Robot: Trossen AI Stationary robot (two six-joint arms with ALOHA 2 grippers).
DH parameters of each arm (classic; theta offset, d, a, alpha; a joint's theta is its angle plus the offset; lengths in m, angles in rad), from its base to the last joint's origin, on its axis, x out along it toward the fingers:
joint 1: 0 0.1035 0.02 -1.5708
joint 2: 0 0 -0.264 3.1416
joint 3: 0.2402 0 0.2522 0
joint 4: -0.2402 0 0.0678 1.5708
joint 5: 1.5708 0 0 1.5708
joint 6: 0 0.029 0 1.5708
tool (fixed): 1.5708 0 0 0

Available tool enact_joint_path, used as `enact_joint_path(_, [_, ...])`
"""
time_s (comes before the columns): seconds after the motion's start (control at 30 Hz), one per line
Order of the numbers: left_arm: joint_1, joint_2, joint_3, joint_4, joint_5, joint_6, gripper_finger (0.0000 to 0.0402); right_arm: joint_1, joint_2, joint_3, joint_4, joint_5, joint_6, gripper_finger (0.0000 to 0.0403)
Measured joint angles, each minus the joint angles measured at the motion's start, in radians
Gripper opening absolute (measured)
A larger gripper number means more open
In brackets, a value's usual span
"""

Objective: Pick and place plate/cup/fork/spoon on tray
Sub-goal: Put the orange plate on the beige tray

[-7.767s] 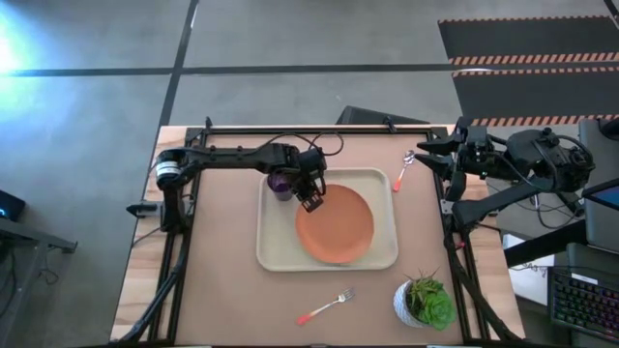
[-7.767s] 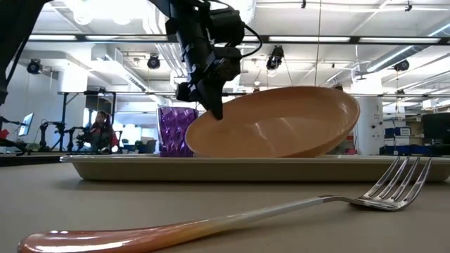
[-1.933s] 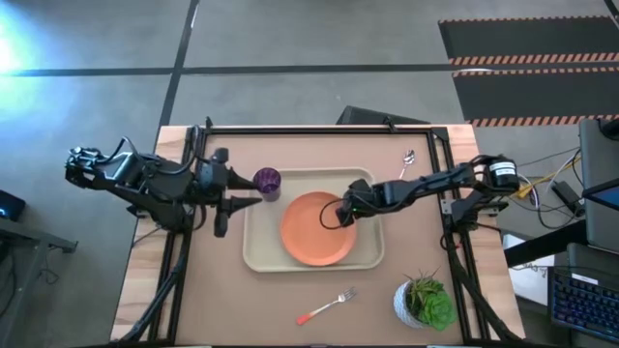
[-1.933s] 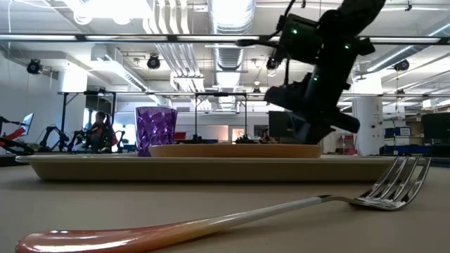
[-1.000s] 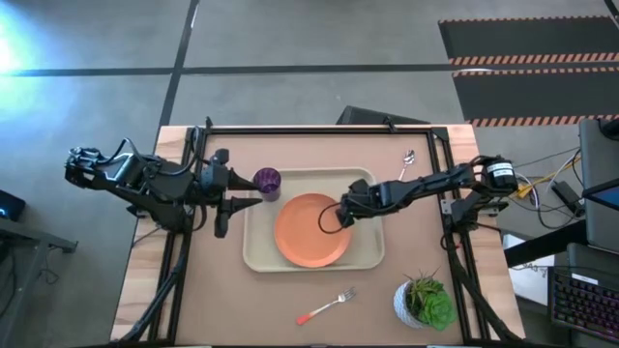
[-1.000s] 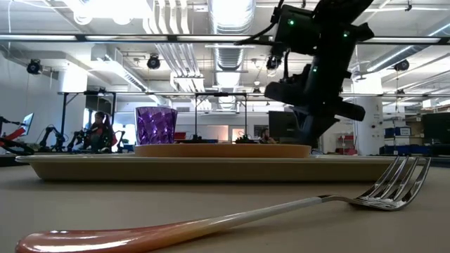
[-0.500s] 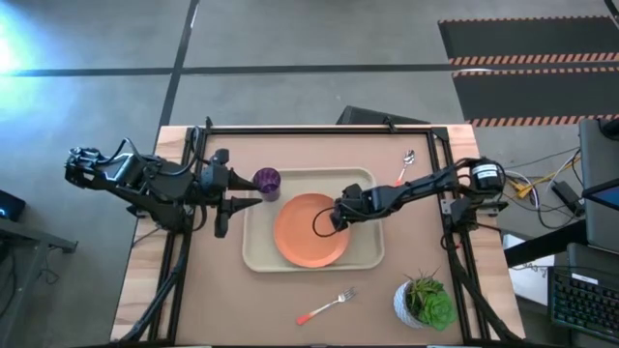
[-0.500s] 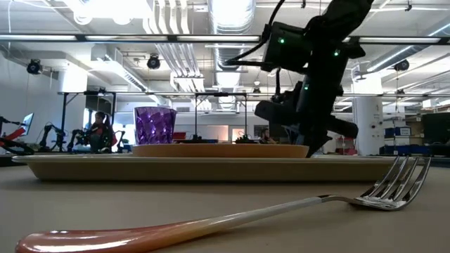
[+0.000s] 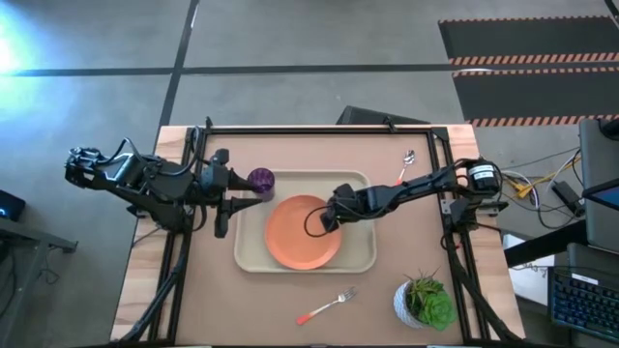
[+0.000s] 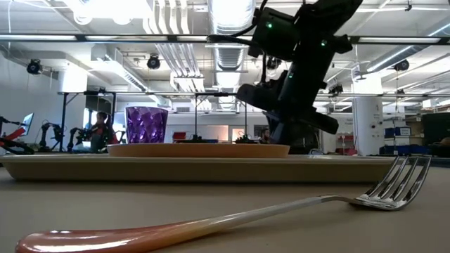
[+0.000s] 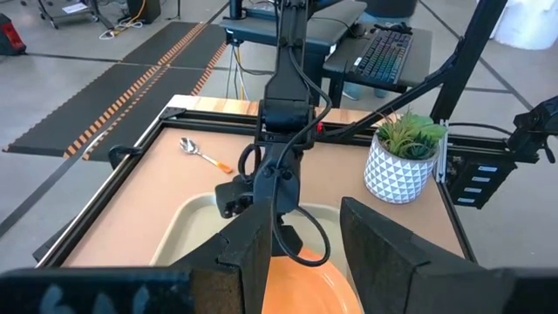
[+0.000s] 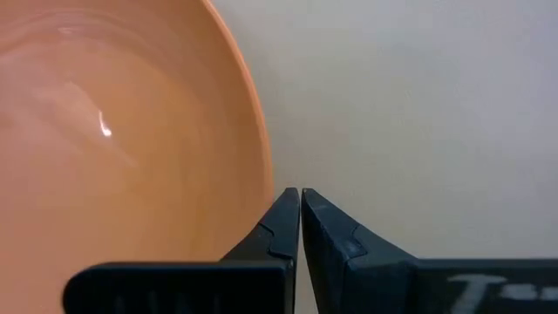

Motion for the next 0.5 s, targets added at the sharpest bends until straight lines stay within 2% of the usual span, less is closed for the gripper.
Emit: enact_joint_path(0.5, [0.000, 0.000, -0.001, -0.001, 0.000, -0.001, 0.0120, 0.001, 0.000, 0.017, -0.031, 0.021, 0.000, 0.0008])
